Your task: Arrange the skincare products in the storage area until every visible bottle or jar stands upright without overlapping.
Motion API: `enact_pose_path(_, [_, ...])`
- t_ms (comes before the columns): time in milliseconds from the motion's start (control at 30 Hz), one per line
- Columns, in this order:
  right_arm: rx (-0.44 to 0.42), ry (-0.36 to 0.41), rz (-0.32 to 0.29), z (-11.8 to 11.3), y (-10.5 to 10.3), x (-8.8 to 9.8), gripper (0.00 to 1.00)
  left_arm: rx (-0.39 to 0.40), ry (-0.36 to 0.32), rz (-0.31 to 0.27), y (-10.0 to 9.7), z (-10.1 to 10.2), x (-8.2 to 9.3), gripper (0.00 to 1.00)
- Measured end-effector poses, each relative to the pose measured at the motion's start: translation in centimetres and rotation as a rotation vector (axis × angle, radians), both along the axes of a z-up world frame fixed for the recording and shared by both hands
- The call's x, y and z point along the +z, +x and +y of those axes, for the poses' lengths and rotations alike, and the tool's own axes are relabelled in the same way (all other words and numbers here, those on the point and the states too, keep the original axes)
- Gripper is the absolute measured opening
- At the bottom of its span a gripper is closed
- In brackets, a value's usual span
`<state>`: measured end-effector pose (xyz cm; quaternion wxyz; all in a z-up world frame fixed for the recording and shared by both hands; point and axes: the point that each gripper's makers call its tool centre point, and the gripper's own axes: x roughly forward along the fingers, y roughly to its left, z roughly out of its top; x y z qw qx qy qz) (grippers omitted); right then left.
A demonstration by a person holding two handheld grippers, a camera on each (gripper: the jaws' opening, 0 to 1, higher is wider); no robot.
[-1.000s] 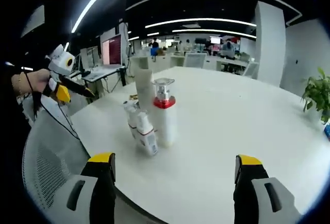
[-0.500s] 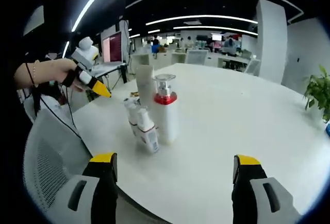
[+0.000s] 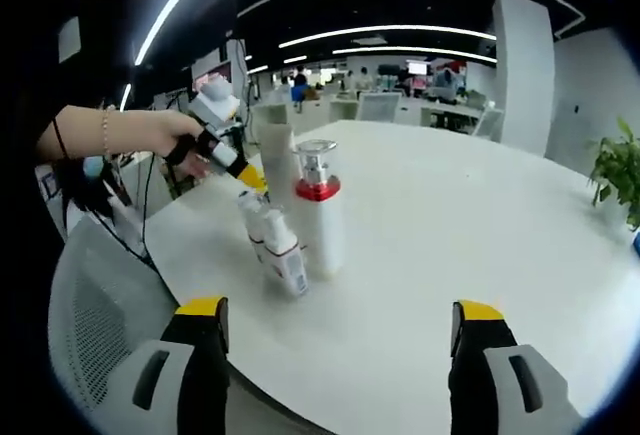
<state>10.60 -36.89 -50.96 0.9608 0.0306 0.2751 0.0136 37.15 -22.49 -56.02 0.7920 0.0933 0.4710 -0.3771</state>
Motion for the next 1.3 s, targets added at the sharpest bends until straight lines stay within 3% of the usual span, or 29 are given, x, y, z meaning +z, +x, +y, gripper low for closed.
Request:
enact_pose_path(33, [-0.003, 0.001, -0.004, -0.1, 0.0, 0.0, 0.93, 0.012, 0.0, -0.027, 0.8, -0.2, 0.0, 0.82])
enact_pose_path(133, [-0.017, 0.023, 0.008, -0.2, 0.0, -0.2, 0.93, 0.025, 0.014, -0.023, 1.3, -0.5, -0.3, 0.82])
enact_pose_path(333, [-0.024, 0.026, 0.016, -0.3, 0.0, -0.4, 0.92, 0.04, 0.111, -0.053, 2.6, -0.9, -2.6, 0.85])
enact_pose_path(433, [-0.026, 0.026, 0.018, -0.4, 0.0, -0.5, 0.92, 0.078, 0.104, -0.044, 2.9, -1.6, -3.1, 0.84])
enact_pose_path(500, [-0.03, 0.028, 0.023, -0.4, 0.0, -0.6, 0.92, 0.067, 0.166, -0.135, 4.0, -1.4, -3.5, 0.84])
enact_pose_path(533, [-0.033, 0.031, 0.024, -0.5, 0.0, -0.6, 0.92, 0.055, 0.2, -0.139, 3.6, -1.1, -3.8, 0.84])
enact_pose_path(700, [-0.044, 0.036, 0.027, -0.6, 0.0, -0.7, 0.91, 0.083, 0.157, -0.093, 3.5, -1.6, -4.7, 0.82])
enact_pose_path(867, [-0.049, 0.035, 0.036, -0.7, -0.1, -0.8, 0.9, 0.057, 0.199, -0.07, 2.7, -1.4, -6.3, 0.78])
enact_pose_path(1133, [-0.057, 0.035, 0.043, -0.8, -0.1, -0.9, 0.89, 0.051, 0.17, -0.114, 3.4, -1.6, -6.2, 0.8])
enact_pose_path(1300, [-0.062, 0.035, 0.046, -0.9, -0.1, -1.0, 0.87, 0.052, 0.147, -0.142, 4.0, -1.6, -6.0, 0.75])
